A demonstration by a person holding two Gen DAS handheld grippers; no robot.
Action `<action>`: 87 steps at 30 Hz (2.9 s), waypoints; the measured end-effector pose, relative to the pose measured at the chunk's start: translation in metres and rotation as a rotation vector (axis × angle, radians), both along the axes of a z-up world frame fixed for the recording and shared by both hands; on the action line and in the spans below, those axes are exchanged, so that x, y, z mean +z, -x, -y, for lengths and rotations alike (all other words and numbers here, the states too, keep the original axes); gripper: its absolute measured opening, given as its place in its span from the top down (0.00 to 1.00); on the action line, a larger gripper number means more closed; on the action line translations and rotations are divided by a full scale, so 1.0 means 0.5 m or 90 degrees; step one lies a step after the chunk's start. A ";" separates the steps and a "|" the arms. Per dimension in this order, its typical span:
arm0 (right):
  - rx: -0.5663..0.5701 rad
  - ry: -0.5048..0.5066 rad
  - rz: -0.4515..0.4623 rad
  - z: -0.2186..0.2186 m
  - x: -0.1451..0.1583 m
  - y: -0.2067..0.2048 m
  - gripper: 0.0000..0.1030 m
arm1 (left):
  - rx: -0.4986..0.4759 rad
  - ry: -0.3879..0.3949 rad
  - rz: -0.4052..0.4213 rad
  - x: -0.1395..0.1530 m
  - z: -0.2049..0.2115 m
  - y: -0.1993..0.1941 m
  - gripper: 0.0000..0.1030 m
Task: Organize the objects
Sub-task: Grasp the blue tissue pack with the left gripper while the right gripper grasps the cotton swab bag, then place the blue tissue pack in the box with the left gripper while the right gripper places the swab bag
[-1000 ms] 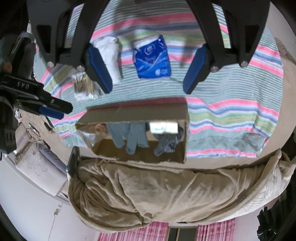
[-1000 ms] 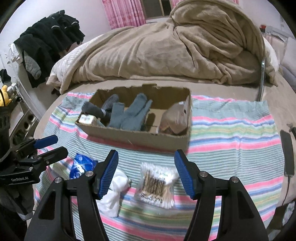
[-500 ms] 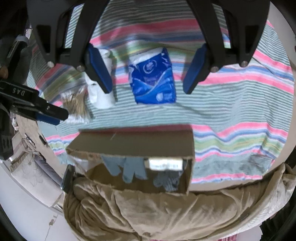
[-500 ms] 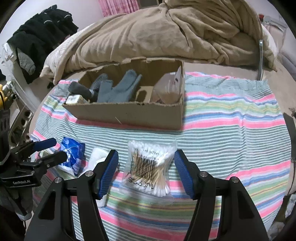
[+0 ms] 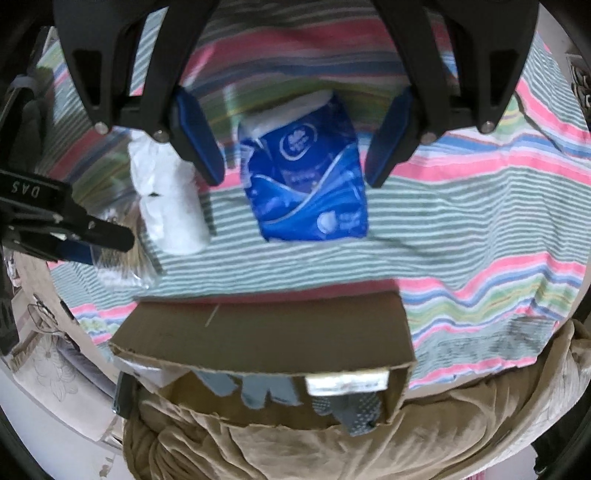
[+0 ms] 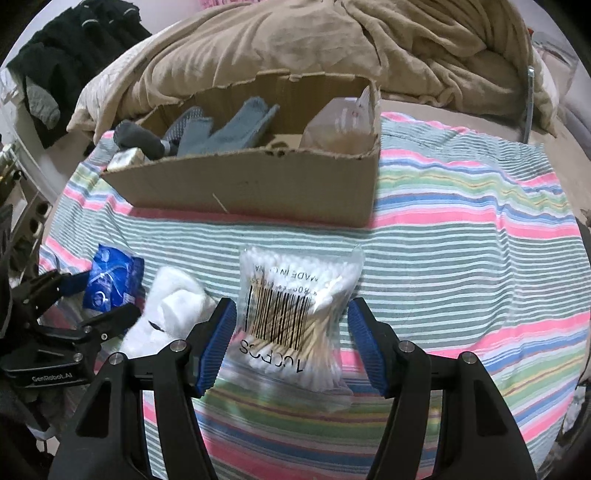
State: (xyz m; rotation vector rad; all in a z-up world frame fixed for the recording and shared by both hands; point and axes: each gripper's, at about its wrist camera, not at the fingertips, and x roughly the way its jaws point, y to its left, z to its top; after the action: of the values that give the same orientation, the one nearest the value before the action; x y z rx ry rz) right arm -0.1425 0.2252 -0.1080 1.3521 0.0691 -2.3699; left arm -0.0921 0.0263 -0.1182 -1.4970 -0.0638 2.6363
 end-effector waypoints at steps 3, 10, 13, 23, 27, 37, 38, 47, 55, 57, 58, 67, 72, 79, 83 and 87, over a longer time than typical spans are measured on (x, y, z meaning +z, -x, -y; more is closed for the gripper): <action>0.007 -0.004 0.004 0.008 -0.005 -0.002 0.36 | -0.003 -0.001 -0.006 0.000 0.000 -0.002 0.28; 0.017 -0.015 -0.007 0.014 0.001 -0.012 0.56 | -0.006 -0.006 -0.018 0.009 0.005 -0.014 0.52; 0.022 -0.012 -0.009 0.015 0.008 -0.018 0.60 | -0.016 -0.011 -0.022 0.016 0.001 -0.021 0.55; 0.026 0.005 -0.032 0.017 0.060 -0.045 0.62 | -0.029 -0.028 -0.044 0.059 0.001 -0.041 0.56; 0.022 0.016 -0.047 0.008 0.092 -0.052 0.62 | -0.034 -0.034 -0.061 0.088 0.002 -0.050 0.56; 0.015 0.031 -0.072 -0.010 0.169 -0.038 0.62 | -0.045 -0.049 -0.110 0.169 0.015 -0.041 0.56; 0.015 0.033 -0.075 -0.010 0.175 -0.035 0.62 | -0.047 -0.048 -0.114 0.176 0.017 -0.038 0.56; 0.031 0.045 -0.096 0.004 0.226 0.023 0.62 | -0.041 -0.052 -0.144 0.225 0.040 0.028 0.56; 0.029 0.060 -0.099 0.010 0.228 0.089 0.62 | -0.052 -0.061 -0.153 0.230 0.026 0.106 0.56; 0.026 0.062 -0.097 0.012 0.223 0.105 0.62 | -0.053 -0.060 -0.153 0.225 0.021 0.124 0.56; 0.026 0.064 -0.097 0.014 0.221 0.113 0.62 | -0.054 -0.061 -0.152 0.222 0.019 0.134 0.57; 0.031 0.071 -0.094 0.035 0.202 0.174 0.62 | -0.053 -0.065 -0.144 0.192 0.008 0.204 0.57; 0.037 0.073 -0.085 0.051 0.182 0.204 0.62 | -0.055 -0.068 -0.132 0.169 -0.001 0.240 0.57; 0.040 0.076 -0.066 0.069 0.143 0.231 0.62 | -0.060 -0.069 -0.113 0.136 -0.011 0.281 0.57; 0.037 0.079 -0.055 0.075 0.123 0.243 0.62 | -0.067 -0.065 -0.108 0.122 -0.013 0.299 0.56; 0.032 0.084 -0.044 0.078 0.104 0.253 0.62 | -0.069 -0.060 -0.093 0.095 -0.009 0.316 0.55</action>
State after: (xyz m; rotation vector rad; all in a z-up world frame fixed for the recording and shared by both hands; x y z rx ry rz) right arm -0.2693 0.1860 -0.0559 1.1927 -0.0329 -2.3348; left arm -0.2503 0.0309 -0.0705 -1.2401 -0.0898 2.6080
